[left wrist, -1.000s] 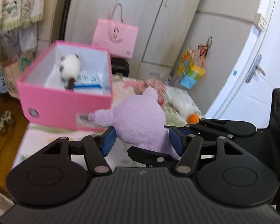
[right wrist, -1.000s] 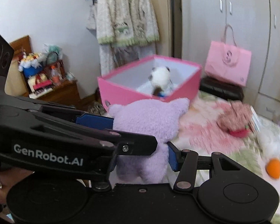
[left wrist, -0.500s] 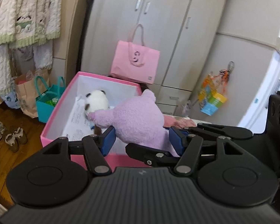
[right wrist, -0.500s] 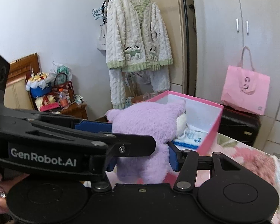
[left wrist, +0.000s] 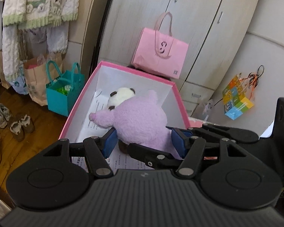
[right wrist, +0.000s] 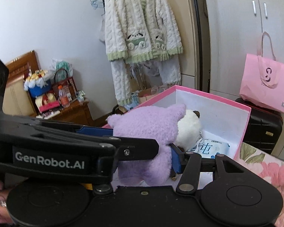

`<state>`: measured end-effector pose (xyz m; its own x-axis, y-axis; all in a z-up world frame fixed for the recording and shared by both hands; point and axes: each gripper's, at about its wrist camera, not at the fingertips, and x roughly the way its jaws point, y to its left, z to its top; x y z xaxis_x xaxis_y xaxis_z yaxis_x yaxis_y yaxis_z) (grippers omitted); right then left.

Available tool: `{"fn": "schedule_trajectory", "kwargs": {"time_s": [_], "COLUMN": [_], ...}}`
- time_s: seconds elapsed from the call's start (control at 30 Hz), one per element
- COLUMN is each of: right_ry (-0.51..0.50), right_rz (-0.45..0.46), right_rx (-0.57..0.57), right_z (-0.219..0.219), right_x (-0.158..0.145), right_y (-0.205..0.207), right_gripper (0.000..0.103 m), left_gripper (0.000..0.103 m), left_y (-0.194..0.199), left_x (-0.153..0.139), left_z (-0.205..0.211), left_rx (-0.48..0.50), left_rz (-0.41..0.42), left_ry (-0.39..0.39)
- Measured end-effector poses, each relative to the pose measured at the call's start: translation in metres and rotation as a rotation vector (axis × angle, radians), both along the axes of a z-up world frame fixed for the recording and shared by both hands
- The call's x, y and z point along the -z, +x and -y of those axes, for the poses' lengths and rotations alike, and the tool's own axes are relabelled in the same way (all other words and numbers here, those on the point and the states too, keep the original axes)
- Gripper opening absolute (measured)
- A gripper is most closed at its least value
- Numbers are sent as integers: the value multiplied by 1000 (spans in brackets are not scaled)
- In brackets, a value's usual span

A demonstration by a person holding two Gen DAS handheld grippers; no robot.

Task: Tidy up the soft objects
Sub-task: 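Carry the lilac plush with both grippers into the pink shoebox, then open both grippers to release the lilac plush in the shoebox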

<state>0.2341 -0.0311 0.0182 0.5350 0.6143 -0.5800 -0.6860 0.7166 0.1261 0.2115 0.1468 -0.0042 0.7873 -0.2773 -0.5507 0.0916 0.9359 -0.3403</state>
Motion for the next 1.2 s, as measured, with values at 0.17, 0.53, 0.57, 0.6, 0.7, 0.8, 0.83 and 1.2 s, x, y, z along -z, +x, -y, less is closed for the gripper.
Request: {"fn": "schedule_trajectory", "kwargs": {"time_s": [0.17, 0.53, 0.57, 0.6, 0.7, 0.8, 0.83, 1.2], "right_ry": [-56, -145, -147, -153, -165, -167, -172, -151], "right_rz": [-16, -45, -42, -36, -26, -23, -18, 40], "right_rx": [-51, -122, -120, -117, -98, -87, -72, -27], "right_z": [-7, -15, -14, -13, -9, -2, 1, 38], "right_x": [9, 19, 20, 20, 19, 17, 16, -13], "right_y": [19, 38, 37, 36, 32, 29, 25, -22], "right_gripper": [58, 61, 61, 62, 65, 67, 67, 67], "left_gripper": [61, 61, 63, 65, 67, 71, 72, 73], "left_y": [20, 35, 35, 35, 28, 15, 9, -54], "left_x": [10, 21, 21, 21, 19, 13, 10, -33], "left_z": [-4, -5, -4, -3, 1, 6, 6, 17], "left_rx": [6, -20, -22, -23, -41, -41, -25, 49], "left_rz": [-58, -112, -111, -110, -91, -49, -34, 100], "left_ry": [9, 2, 3, 3, 41, 84, 81, 139]}}
